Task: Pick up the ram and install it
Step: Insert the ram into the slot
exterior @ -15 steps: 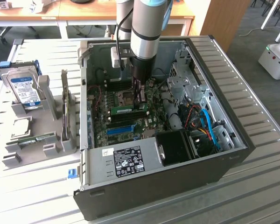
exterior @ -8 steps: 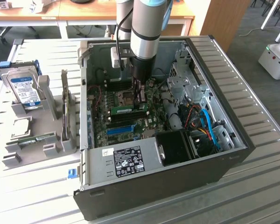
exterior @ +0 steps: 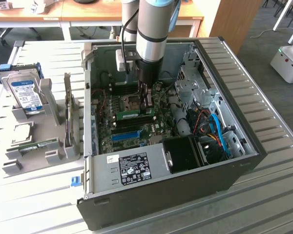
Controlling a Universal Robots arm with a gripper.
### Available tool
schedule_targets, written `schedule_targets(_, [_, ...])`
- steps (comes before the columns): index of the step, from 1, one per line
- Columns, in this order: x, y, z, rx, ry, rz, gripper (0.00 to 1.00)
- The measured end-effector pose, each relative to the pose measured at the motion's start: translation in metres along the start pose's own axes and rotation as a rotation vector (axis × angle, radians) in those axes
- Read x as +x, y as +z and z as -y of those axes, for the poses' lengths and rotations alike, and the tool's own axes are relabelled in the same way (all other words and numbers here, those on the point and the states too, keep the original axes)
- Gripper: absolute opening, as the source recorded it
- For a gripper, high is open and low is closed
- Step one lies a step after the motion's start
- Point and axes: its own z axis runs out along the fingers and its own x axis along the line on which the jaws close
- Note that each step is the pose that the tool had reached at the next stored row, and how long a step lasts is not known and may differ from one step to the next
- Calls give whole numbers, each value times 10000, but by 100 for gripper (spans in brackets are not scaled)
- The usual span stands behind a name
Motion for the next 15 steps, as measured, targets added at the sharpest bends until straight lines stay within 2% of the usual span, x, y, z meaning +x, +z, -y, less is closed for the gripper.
schedule_targets(4, [0, 1, -7, 67, -65, 22, 12])
schedule_targets(15, [0, 1, -8, 74, 123, 25, 12])
